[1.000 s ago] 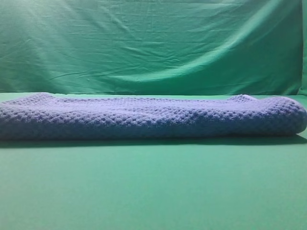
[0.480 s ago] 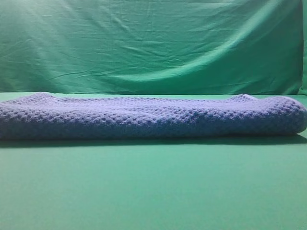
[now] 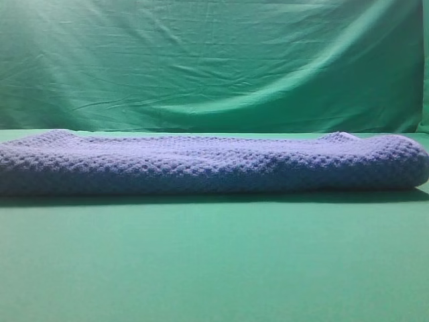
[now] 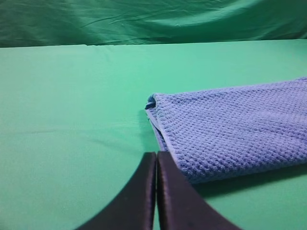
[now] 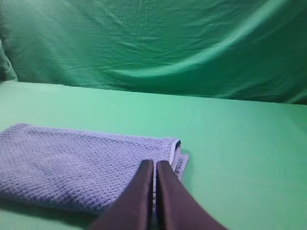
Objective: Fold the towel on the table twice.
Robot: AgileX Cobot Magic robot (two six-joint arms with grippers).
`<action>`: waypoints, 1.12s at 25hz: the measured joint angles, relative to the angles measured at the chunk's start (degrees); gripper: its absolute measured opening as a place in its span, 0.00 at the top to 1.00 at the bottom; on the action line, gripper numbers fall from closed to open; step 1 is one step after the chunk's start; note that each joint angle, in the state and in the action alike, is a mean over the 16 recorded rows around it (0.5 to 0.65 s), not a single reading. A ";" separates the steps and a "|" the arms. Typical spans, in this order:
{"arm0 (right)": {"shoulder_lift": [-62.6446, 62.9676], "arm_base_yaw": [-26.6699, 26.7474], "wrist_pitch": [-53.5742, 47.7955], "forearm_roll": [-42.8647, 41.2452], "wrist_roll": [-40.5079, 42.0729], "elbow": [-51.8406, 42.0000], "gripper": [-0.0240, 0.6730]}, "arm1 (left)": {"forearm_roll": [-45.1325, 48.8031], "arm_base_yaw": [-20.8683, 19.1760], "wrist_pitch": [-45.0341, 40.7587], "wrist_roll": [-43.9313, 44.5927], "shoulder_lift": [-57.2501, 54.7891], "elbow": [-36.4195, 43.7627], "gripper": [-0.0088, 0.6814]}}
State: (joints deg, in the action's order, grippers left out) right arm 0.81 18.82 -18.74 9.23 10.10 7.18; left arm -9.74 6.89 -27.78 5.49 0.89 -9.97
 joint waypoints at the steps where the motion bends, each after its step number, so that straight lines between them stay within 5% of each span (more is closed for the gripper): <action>1: 0.00 0.00 0.19 0.00 0.02 -0.26 0.97 | 0.00 0.00 0.01 -0.01 0.00 0.00 0.99; 28: 0.00 0.00 -1.62 -2.23 0.03 -8.64 0.97 | 0.03 0.00 2.38 -0.06 0.00 8.80 0.99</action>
State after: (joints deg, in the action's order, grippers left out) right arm 0.81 18.82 -20.36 7.00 10.13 -1.46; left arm -9.71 6.89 -25.39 5.43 0.89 -1.16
